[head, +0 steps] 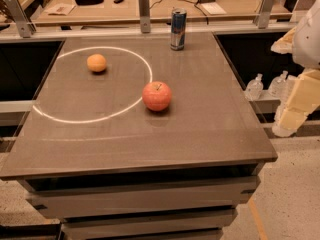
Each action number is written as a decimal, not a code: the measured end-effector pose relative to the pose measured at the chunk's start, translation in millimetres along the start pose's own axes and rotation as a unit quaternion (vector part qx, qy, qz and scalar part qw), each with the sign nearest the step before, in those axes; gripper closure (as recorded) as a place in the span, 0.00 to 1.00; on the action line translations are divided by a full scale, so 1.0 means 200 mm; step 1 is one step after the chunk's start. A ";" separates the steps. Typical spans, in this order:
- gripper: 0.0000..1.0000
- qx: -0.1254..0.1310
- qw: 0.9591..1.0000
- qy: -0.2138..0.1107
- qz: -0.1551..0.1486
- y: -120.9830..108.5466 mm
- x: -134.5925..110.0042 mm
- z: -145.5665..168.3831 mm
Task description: Move redbull can near orange
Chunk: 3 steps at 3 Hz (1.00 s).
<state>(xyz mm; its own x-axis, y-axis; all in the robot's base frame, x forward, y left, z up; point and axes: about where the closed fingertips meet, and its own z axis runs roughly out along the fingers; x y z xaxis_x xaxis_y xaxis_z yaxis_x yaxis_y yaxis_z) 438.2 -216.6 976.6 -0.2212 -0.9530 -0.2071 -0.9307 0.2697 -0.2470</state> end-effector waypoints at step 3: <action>0.00 -0.016 0.992 -0.119 0.043 -0.04 0.06 0.00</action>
Offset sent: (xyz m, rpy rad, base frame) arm 0.0002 -0.0100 0.0081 0.2672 0.0082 -0.0103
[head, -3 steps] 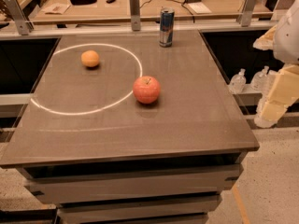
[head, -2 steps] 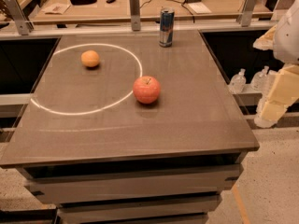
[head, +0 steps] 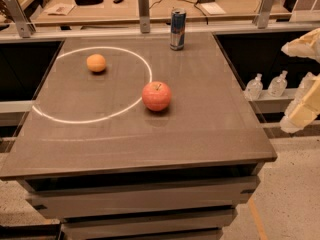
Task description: Move redbull can near orange
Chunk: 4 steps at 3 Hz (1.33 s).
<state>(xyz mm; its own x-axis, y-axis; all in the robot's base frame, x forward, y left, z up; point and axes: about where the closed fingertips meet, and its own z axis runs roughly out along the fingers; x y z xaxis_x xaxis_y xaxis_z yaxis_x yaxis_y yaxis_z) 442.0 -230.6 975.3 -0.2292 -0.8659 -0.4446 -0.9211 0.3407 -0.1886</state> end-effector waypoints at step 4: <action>0.00 0.044 0.938 -0.328 0.104 -0.08 0.08 0.11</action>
Offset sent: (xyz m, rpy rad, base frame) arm 0.0069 -0.0173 -0.0020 0.7891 -0.2317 -0.0077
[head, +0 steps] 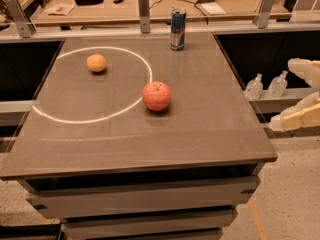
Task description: Move redbull can near orange
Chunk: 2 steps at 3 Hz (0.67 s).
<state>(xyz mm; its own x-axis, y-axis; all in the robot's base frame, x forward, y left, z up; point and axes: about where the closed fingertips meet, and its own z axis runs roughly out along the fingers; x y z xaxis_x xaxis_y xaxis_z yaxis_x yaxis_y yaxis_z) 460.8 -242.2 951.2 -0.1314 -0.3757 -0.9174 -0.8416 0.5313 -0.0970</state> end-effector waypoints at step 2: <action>0.00 0.072 0.997 0.017 0.023 -0.09 0.04 0.08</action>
Offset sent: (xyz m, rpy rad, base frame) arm 0.0104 0.0031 -0.0104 -0.0153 0.0148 -0.0914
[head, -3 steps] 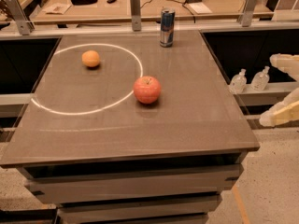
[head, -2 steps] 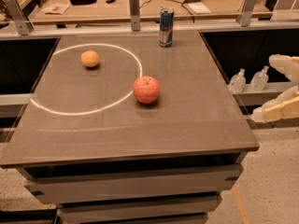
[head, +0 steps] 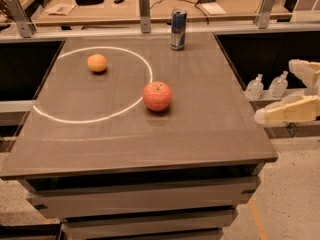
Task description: Move redbull can near orange
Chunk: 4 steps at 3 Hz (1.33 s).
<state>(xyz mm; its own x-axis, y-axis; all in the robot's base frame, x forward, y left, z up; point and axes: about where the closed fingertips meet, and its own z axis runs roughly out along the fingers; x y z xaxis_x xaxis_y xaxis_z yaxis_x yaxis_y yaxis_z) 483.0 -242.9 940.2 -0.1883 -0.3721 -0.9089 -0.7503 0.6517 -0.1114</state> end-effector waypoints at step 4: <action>0.00 0.011 0.994 -0.104 -0.004 -0.49 -0.15 0.80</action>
Offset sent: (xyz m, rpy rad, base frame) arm 0.1186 0.0243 -0.0405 0.1471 -0.0296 -0.1317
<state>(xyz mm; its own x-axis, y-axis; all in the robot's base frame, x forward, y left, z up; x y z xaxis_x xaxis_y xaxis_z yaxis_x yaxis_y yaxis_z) 663.4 -191.4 913.7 -0.0456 -0.2335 -0.9713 -0.7365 0.6647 -0.1252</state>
